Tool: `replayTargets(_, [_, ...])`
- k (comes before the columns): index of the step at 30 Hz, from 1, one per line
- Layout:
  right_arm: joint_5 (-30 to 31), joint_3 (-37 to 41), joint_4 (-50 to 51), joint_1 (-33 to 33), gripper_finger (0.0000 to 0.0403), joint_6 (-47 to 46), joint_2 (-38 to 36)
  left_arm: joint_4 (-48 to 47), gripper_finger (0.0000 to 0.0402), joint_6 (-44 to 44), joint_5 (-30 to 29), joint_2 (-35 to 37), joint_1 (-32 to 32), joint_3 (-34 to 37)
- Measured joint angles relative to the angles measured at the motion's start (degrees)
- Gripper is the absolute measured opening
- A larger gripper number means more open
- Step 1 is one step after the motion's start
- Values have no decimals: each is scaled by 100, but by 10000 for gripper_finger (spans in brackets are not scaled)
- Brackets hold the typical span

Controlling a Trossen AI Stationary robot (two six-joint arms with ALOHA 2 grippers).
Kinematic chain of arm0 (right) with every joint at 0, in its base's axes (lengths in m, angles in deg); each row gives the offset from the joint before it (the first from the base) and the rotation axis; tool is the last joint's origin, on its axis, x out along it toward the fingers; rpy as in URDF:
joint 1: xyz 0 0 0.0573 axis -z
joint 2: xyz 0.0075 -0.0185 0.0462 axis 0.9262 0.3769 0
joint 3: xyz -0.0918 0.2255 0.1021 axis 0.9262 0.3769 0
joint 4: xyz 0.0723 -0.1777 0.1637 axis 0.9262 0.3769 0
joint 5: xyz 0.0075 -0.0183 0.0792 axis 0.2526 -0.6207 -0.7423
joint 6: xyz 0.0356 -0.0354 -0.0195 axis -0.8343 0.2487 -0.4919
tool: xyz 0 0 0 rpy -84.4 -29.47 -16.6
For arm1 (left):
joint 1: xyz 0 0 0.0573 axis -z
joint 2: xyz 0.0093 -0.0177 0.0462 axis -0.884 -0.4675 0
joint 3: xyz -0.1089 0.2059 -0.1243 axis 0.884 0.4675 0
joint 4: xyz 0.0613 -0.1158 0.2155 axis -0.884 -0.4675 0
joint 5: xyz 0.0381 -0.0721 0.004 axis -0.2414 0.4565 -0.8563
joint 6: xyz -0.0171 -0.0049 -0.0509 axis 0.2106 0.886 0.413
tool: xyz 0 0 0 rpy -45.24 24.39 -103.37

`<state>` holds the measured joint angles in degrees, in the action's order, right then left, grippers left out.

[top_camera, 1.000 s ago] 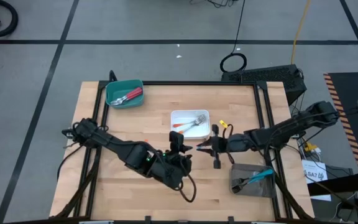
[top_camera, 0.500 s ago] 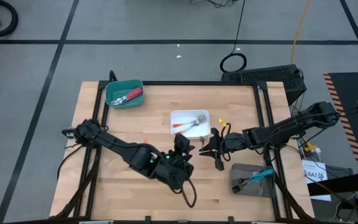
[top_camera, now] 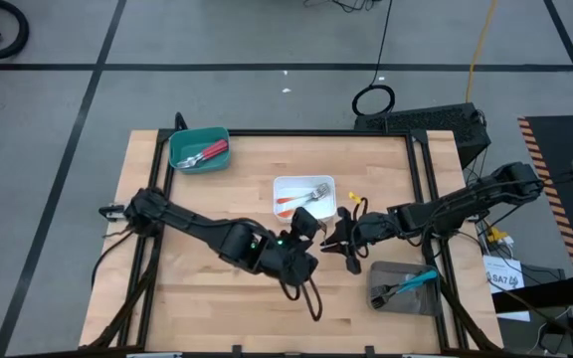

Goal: Sort silverware by color (type)
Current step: Put the blue fork into the black bin

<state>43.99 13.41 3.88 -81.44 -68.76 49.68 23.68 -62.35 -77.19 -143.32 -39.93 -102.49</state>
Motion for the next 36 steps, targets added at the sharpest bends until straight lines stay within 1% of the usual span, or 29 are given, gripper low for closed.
replayTargets(3, [-144, 0, -19, 0, 45, 1, 0, 52, 236, -77, 133, 0, -102, 0])
replayTargets(6, [-159, 0, -17, 0, 45, 0, 0, 181, 213, -190, 184, -75, -175, -4])
replayTargets(12, [-395, 0, 27, 0, 45, 2, 0, 323, 182, -654, 369, -222, -173, -3])
replayTargets(18, [-455, 0, 93, -2, 45, 2, 0, 408, 148, -693, 368, -320, -195, 0])
replayTargets(22, [-468, 0, 132, -2, 45, 7, 0, 419, 116, -693, 349, -308, -195, 0])
replayTargets(26, [-708, 0, 150, -2, 45, 9, 0, 340, 77, -771, 340, -308, -193, 0])
replayTargets(29, [-747, 0, 182, -2, 45, 4, 4, 272, 53, -817, 338, -308, -195, 0])
replayTargets(33, [-769, 2, 193, -2, 45, 8, 4, 213, 35, -827, 409, -308, -193, 0])
replayTargets(36, [-785, 2, 241, -2, 45, 21, 4, 176, 31, -835, 429, -308, -188, 0])
